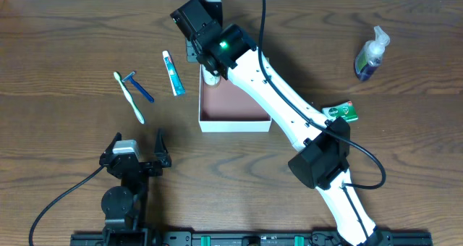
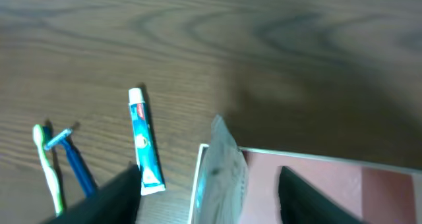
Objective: Pack container
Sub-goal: 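Lower the tube upright into the box's left corner and release, then move the right gripper to the blue soap pump bottle and grasp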
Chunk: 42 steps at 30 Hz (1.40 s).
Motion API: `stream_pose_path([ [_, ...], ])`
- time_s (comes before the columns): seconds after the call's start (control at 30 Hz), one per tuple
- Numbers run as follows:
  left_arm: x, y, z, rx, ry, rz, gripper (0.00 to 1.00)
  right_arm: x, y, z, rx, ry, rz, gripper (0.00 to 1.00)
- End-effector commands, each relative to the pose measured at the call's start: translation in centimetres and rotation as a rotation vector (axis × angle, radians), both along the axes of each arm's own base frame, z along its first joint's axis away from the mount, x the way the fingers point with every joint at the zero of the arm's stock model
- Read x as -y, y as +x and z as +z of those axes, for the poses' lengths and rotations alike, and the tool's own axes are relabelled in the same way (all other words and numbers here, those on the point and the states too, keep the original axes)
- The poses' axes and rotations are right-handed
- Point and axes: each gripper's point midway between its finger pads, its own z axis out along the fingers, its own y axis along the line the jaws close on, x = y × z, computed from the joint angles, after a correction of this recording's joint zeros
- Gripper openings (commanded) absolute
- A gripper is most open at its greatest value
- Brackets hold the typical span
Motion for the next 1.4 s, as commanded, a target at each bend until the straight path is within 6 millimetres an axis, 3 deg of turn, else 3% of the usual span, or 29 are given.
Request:
stream_pose_path([
  [0.0,-0.3,-0.1,-1.7,-0.050,0.018,0.012,0.98,-0.2,0.3,3.0,0.055,0.034,0.032,0.73],
  [0.17,-0.3,-0.1,-1.7,-0.050,0.018,0.011,0.98,0.7,-0.1,7.8,0.119,0.059,0.057,0.82],
  [0.3,-0.3,-0.1,-1.6,-0.049,0.018,0.011,0.98,4.1,-0.5,12.6,0.164,0.073,0.022,0.87],
  [0.4,-0.3,-0.1,-1.7,-0.050,0.018,0.012,0.98,9.0,-0.7,15.4,0.171,0.054,-0.034,0.94],
  [0.53,-0.3,-0.1,-1.7,-0.050,0.018,0.011,0.98,17.8,-0.3,16.1,0.114,0.000,-0.180,0.99],
  [0.63,-0.3,-0.1,-1.7,-0.050,0.018,0.012,0.98,24.9,0.0,14.7,0.021,-0.035,-0.298,0.99],
  [0.7,-0.3,-0.1,-1.7,-0.050,0.018,0.011,0.98,28.5,0.2,13.4,-0.042,-0.041,-0.348,0.99],
  [0.8,-0.3,-0.1,-1.7,-0.050,0.018,0.011,0.98,33.0,0.5,11.4,-0.119,-0.046,-0.395,0.99],
  [0.9,-0.3,-0.1,-1.7,-0.050,0.018,0.011,0.98,36.2,0.8,9.1,-0.186,-0.047,-0.420,0.99],
  [1.17,-0.3,-0.1,-1.7,-0.050,0.018,0.012,0.98,40.0,1.5,2.3,-0.314,-0.116,-0.403,0.99],
  [1.37,-0.3,-0.1,-1.7,-0.050,0.018,0.011,0.98,41.5,2.2,-0.7,-0.331,-0.131,-0.405,0.99],
])
